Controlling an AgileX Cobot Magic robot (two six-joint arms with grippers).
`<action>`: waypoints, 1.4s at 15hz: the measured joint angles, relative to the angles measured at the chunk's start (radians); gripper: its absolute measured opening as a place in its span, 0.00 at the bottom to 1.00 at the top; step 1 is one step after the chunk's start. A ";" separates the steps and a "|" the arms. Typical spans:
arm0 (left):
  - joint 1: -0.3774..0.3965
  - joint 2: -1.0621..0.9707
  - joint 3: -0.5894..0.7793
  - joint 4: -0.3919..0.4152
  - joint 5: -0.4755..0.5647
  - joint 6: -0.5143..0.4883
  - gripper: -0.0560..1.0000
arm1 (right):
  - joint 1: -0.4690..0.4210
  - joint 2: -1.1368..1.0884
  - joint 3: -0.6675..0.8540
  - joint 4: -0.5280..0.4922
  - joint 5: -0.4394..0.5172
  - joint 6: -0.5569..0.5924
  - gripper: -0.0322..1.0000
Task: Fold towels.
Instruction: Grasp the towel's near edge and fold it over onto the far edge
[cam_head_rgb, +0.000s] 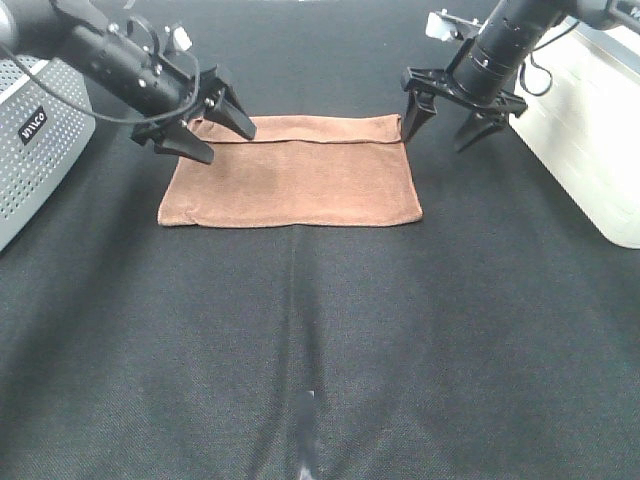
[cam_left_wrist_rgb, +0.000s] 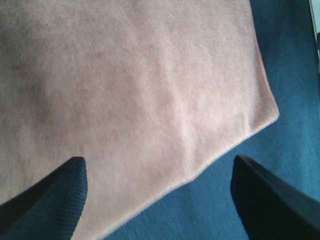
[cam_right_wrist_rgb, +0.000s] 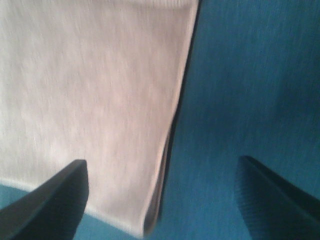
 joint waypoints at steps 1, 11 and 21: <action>0.000 -0.046 0.054 0.017 -0.013 -0.011 0.77 | 0.000 -0.026 0.053 -0.001 0.000 0.000 0.76; 0.046 -0.326 0.642 0.099 -0.365 -0.106 0.77 | 0.000 -0.143 0.320 0.093 -0.003 -0.057 0.76; 0.046 -0.226 0.642 0.043 -0.435 -0.099 0.77 | 0.000 -0.094 0.321 0.166 -0.123 -0.093 0.76</action>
